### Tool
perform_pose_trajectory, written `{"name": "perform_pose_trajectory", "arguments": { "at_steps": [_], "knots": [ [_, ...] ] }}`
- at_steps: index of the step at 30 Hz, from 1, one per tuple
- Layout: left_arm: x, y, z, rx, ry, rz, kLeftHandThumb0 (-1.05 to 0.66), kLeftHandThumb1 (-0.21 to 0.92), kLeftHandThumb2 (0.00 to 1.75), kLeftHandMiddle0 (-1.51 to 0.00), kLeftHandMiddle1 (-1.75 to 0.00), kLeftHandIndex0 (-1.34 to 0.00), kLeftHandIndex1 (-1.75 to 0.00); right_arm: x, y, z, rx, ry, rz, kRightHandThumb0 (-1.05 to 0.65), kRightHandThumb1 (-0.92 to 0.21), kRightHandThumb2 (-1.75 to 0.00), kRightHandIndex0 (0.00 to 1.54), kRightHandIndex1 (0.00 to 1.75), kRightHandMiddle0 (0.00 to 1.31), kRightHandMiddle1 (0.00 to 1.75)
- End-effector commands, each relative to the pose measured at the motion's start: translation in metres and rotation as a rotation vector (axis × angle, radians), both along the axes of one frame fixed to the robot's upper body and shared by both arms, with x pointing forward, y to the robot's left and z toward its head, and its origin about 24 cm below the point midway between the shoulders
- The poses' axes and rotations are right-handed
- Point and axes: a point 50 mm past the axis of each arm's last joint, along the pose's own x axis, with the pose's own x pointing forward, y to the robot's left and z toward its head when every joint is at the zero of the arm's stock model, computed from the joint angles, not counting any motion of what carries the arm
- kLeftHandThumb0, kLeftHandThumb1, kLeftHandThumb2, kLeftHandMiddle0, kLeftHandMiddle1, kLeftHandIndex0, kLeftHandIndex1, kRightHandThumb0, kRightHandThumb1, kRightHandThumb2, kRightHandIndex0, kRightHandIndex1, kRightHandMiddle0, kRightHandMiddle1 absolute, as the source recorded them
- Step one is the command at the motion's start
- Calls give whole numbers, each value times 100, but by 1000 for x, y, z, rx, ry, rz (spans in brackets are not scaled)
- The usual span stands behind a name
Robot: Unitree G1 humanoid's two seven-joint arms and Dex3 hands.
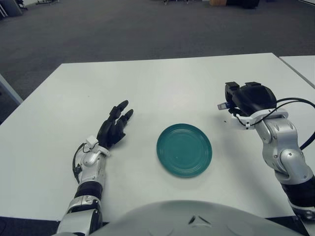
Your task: Put the gum into the plate.
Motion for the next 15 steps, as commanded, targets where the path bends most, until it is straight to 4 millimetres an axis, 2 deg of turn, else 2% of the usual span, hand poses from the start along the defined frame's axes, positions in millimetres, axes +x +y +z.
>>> {"name": "perform_pose_trajectory", "arguments": {
  "at_steps": [1,15],
  "knots": [
    [-12,-10,-13,-25,61,-1,-104,92,85,-30,-12,0,-56,-2,6,8,-2,-49,21,-41,-60,-88,53,35,47,165],
    [-15,-4,-15,-43,70,-16,-105,92,83,-28,-11,0,-50,-14,26,23,11,-102,89,-41,-60,-87,54,39,48,164]
  ]
}}
